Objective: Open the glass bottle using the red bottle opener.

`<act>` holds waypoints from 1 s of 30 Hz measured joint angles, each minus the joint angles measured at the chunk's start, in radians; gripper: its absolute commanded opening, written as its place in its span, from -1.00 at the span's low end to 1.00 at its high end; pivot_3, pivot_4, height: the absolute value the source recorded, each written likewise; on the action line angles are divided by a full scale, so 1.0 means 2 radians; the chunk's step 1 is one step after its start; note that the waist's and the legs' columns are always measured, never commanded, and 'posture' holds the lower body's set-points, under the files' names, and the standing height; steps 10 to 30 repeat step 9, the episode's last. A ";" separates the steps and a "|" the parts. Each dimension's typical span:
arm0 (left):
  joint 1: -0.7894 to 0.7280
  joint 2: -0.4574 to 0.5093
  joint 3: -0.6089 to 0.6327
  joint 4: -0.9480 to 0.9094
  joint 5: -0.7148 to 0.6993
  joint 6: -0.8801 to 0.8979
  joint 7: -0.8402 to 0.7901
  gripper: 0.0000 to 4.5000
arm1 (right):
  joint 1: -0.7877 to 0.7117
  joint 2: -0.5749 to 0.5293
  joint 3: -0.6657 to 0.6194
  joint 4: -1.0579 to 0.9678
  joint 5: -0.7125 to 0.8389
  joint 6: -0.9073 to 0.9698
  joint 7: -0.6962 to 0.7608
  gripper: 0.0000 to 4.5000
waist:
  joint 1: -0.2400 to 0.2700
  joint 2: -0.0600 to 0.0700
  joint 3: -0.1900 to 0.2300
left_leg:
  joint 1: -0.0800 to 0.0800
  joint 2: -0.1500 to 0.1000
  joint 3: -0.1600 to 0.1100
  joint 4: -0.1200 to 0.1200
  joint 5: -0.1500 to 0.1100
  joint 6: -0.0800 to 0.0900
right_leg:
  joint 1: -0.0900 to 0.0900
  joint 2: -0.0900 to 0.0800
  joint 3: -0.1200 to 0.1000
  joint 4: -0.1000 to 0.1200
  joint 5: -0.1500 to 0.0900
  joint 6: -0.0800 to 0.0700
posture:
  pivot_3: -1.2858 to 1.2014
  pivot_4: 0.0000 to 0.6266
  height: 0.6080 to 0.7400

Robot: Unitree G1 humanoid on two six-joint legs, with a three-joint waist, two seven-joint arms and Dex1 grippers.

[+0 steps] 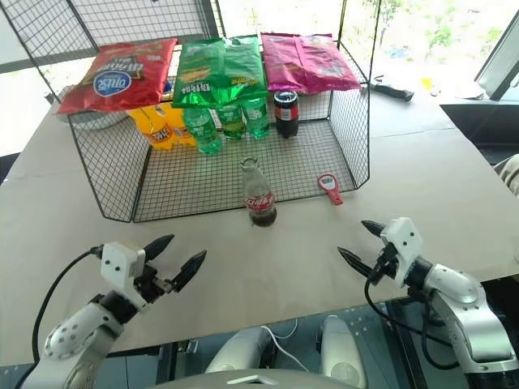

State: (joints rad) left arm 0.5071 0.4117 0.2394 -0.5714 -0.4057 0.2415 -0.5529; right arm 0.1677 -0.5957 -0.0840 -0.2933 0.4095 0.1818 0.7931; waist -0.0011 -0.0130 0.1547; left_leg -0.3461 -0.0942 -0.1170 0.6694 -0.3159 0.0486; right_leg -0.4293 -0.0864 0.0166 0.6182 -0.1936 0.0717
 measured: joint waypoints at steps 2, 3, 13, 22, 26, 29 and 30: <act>0.013 -0.001 0.000 -0.004 0.003 -0.003 0.003 1.00 | 0.000 0.000 -0.001 0.012 0.000 -0.010 0.013 0.97 | 0.003 0.000 0.000 | 0.000 0.000 0.000 0.000 0.000 0.000 | 0.000 0.000 0.000 0.000 0.000 0.000 | 0.03 -0.52 1.00; 0.016 -0.002 -0.001 -0.004 0.008 -0.004 0.007 1.00 | 0.000 0.000 -0.001 0.019 0.000 -0.015 0.019 0.97 | 0.006 0.000 0.000 | 0.000 0.000 0.000 0.000 0.000 0.000 | 0.000 0.000 0.000 0.000 0.000 0.000 | 0.03 -0.52 1.00; 0.033 -0.005 -0.018 -0.004 0.022 -0.018 0.005 1.00 | -0.002 0.002 -0.001 0.032 -0.002 -0.031 0.034 0.97 | 0.008 0.000 0.000 | 0.000 0.000 0.000 0.000 0.001 -0.002 | 0.000 0.000 0.000 0.000 0.001 -0.001 | 0.03 -0.52 1.00; 0.033 -0.005 -0.018 -0.004 0.022 -0.018 0.005 1.00 | -0.002 0.002 -0.001 0.032 -0.002 -0.031 0.034 0.97 | 0.008 0.000 0.000 | 0.000 0.000 0.000 0.000 0.001 -0.002 | 0.000 0.000 0.000 0.000 0.001 -0.001 | 0.03 -0.52 1.00; 0.033 -0.005 -0.018 -0.004 0.022 -0.018 0.005 1.00 | -0.002 0.002 -0.001 0.032 -0.002 -0.031 0.034 0.97 | 0.008 0.000 0.000 | 0.000 0.000 0.000 0.000 0.001 -0.002 | 0.000 0.000 0.000 0.000 0.001 -0.001 | 0.03 -0.52 1.00; 0.033 -0.005 -0.018 -0.004 0.022 -0.018 0.005 1.00 | -0.002 0.002 -0.001 0.032 -0.002 -0.031 0.034 0.97 | 0.008 0.000 0.000 | 0.000 0.000 0.000 0.000 0.001 -0.002 | 0.000 0.000 0.000 0.000 0.001 -0.001 | 0.03 -0.52 1.00; 0.033 -0.005 -0.018 -0.004 0.022 -0.018 0.005 1.00 | -0.002 0.002 -0.001 0.032 -0.002 -0.031 0.034 0.97 | 0.008 0.000 0.000 | 0.000 0.000 0.000 0.000 0.001 -0.002 | 0.000 0.000 0.000 0.000 0.001 -0.001 | 0.03 -0.52 1.00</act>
